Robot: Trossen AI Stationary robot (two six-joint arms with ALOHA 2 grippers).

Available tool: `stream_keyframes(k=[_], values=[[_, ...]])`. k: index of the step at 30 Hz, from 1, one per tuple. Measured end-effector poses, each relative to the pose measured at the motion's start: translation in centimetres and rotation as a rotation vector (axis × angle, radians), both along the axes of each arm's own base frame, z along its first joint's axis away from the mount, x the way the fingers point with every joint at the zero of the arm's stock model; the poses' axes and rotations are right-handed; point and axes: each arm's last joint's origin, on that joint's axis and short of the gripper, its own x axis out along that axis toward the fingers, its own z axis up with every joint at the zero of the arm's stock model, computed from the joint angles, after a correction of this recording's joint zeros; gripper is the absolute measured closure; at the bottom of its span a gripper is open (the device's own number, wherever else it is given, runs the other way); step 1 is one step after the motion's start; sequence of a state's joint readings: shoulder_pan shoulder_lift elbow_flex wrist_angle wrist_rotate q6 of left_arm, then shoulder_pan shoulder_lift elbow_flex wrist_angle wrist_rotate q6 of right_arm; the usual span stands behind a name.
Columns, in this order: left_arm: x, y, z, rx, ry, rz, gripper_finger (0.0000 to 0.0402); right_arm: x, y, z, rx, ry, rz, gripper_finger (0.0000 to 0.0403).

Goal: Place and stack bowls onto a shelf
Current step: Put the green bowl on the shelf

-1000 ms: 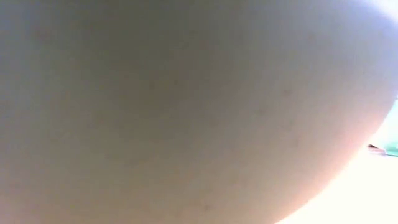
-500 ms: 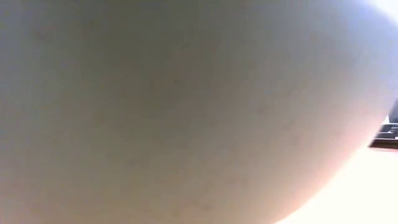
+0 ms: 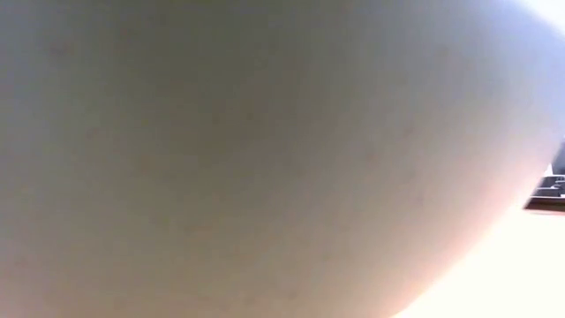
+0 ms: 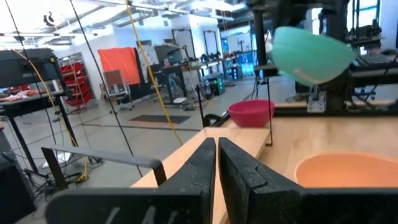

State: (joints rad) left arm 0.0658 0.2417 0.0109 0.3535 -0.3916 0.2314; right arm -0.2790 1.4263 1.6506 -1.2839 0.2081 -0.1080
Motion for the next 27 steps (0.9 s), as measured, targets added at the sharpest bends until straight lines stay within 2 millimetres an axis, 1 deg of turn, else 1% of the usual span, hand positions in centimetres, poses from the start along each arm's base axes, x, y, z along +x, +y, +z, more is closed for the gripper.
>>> stream_keyframes(k=[5,8,10,12,16,20,27], values=[[0.0,0.0,0.1,0.001,-0.011,0.0,0.0376,2.8,-2.3,1.4,-0.012,-0.035,-0.022,0.0403],[0.0,0.0,0.1,0.001,-0.012,0.0,0.0376,4.3,-3.9,1.6,0.021,-0.053,-0.003,0.0403],[0.0,0.0,0.2,-0.002,-0.018,0.0,0.0376,5.1,-5.1,1.4,0.038,-0.064,-0.005,0.0403],[0.0,0.0,0.2,-0.012,-0.028,-0.002,0.0376,5.6,-6.3,0.8,0.056,-0.071,-0.015,0.0403],[0.0,0.0,0.2,-0.023,-0.033,-0.004,0.0376,6.3,-8.9,-1.1,0.149,-0.061,-0.063,0.0403],[0.0,0.0,0.2,-0.022,-0.031,-0.004,0.0376,6.4,-11.2,-2.6,0.167,-0.038,-0.129,0.0403],[0.0,0.0,0.2,-0.023,-0.03,-0.003,0.0376,6.1,-15.1,-5.0,0.196,-0.01,-0.239,0.0403]])
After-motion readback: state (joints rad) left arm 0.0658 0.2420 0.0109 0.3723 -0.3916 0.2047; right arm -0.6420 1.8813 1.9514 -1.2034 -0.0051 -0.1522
